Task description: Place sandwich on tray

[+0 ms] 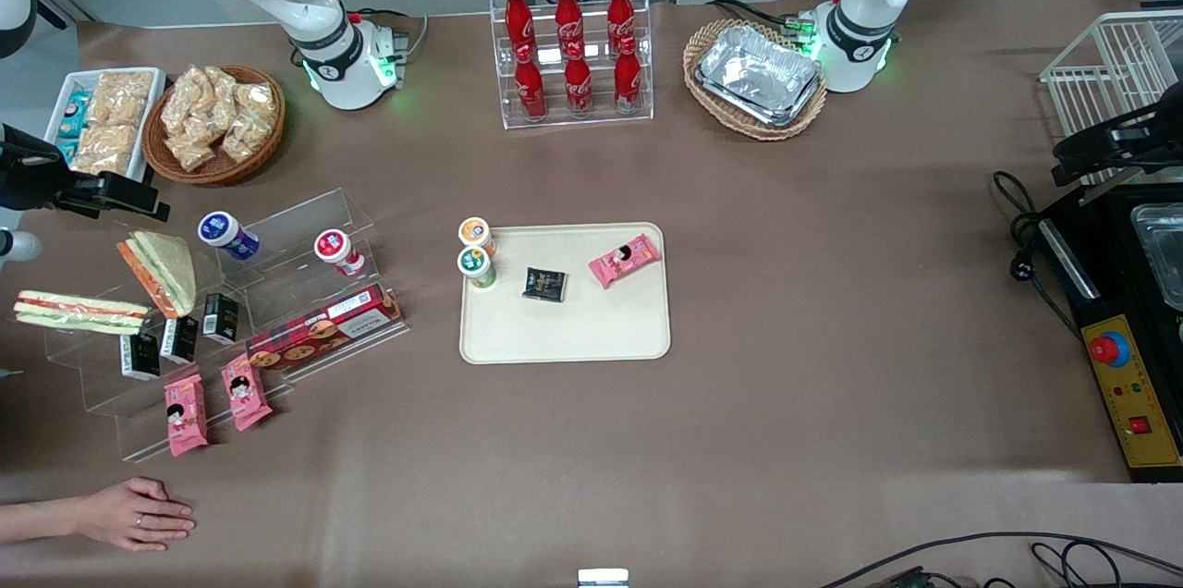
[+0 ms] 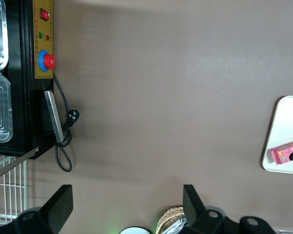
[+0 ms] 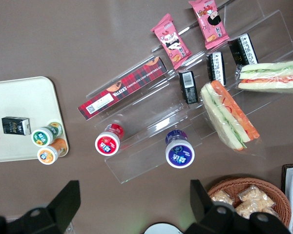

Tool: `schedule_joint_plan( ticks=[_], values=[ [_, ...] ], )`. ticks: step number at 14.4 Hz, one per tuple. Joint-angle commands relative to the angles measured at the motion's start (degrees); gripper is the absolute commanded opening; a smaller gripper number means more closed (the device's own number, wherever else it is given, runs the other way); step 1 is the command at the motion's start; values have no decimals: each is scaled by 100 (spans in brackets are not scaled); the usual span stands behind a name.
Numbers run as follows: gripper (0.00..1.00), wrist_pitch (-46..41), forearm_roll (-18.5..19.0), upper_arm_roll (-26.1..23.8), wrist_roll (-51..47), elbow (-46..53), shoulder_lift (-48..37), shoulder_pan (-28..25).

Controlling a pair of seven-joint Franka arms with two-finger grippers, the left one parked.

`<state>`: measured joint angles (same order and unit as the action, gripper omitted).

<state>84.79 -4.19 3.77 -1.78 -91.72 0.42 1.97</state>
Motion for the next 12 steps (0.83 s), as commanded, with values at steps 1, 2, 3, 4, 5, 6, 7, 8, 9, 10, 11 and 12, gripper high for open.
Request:
schedule_joint_plan(
  ticks=[1,2,3,4,5,6,7,8,9,10,11,12],
  values=[
    [100,-59,-83,9,99,40,2,14],
    [100,-76,-91,9,99,40,-7,23],
    [100,-76,-109,9,99,57,2,40],
    [100,-94,-109,18,108,57,2,40],
    [100,-111,-100,18,152,57,-7,40],
    [100,-112,-74,18,300,49,-24,23],
    [100,-112,-65,18,380,49,-24,23],
    [100,-112,-65,18,407,49,-33,31],
    [100,-103,-39,18,416,57,-24,40],
    [100,-94,-12,18,494,57,-24,23],
    [100,-85,101,10,599,57,-16,14],
    [100,-76,224,9,635,57,-16,-3]
  ],
)
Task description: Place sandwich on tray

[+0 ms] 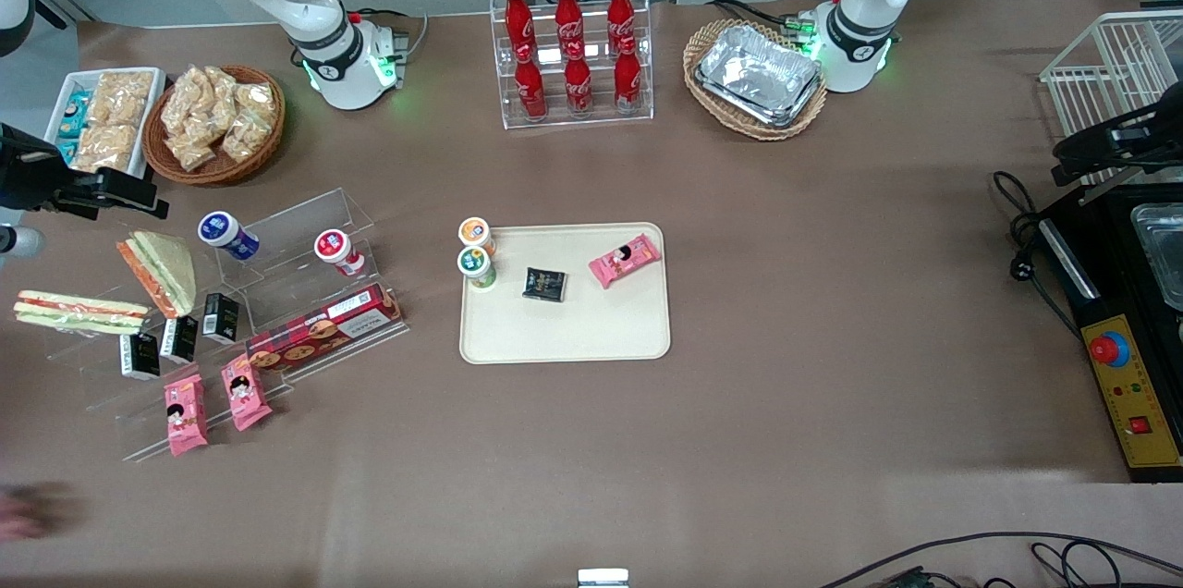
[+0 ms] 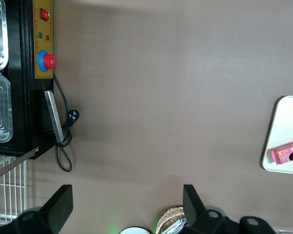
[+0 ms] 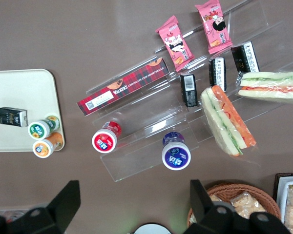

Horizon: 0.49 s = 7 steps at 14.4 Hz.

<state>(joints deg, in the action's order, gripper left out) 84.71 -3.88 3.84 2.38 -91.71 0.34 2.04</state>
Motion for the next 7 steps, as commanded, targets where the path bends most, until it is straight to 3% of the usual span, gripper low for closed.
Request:
schedule_joint_plan(
  ticks=[1,4,7],
  values=[
    [100,-51,307,3,236,57,-17,-19],
    [100,-7,588,3,491,66,-8,16],
    [100,-7,642,99,439,66,36,68]
  ],
)
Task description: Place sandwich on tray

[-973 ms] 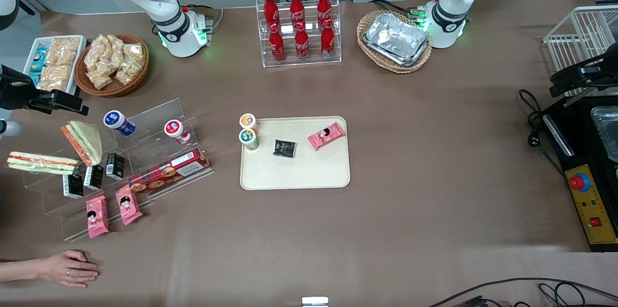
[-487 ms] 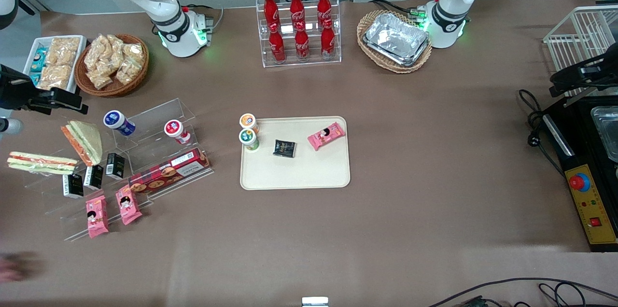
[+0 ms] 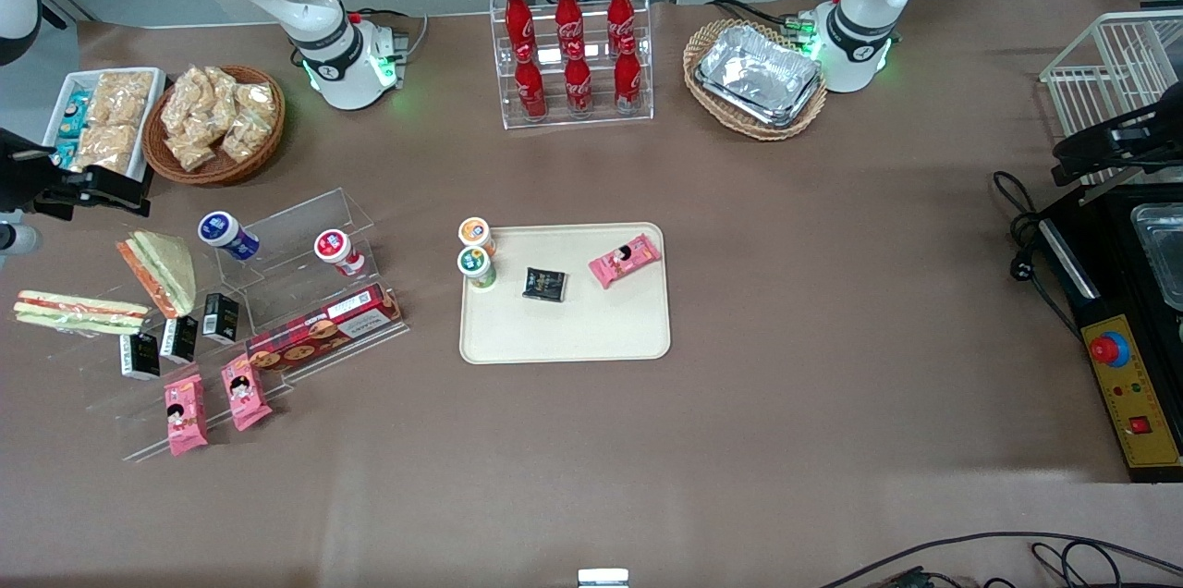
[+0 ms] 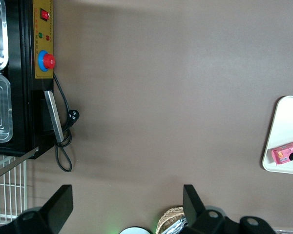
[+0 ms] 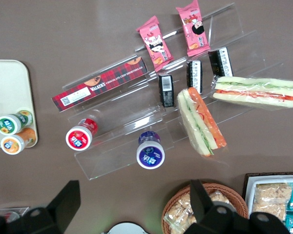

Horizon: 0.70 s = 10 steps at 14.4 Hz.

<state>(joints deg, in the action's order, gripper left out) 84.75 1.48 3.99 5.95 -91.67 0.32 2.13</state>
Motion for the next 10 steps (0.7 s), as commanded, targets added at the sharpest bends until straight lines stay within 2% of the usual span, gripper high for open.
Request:
schedule_joint_plan(
  ticks=[1,8,10],
  values=[
    [100,-11,55,154,47,61,73,77],
    [100,419,124,471,-496,70,266,209],
    [100,543,177,743,-840,88,398,235]
  ],
)
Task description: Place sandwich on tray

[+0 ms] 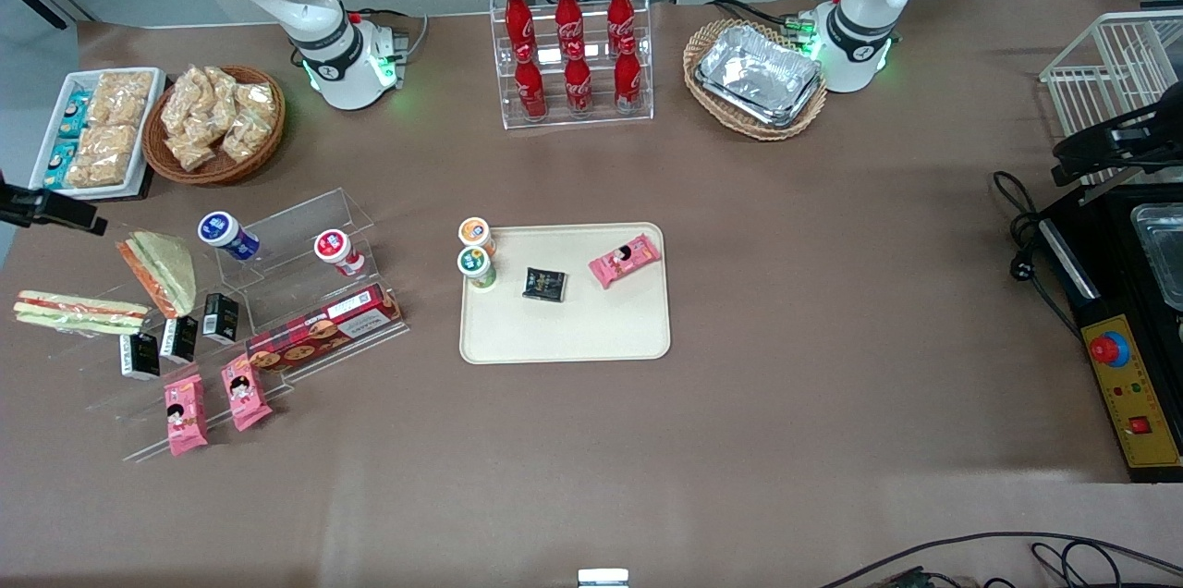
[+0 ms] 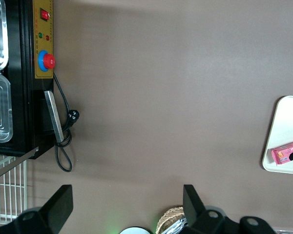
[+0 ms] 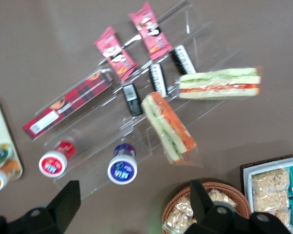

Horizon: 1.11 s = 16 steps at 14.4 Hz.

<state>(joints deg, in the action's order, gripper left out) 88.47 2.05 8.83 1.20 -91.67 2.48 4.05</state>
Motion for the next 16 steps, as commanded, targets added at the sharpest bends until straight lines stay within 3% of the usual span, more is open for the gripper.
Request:
schedule_joint_plan(
  ticks=[1,6,9,16],
  values=[
    [100,258,120,303,-427,106,244,43],
    [100,547,261,619,-1831,106,630,43],
    [100,969,252,822,-3841,106,859,52],
    [100,1760,93,848,-5225,80,1342,544]
  ],
)
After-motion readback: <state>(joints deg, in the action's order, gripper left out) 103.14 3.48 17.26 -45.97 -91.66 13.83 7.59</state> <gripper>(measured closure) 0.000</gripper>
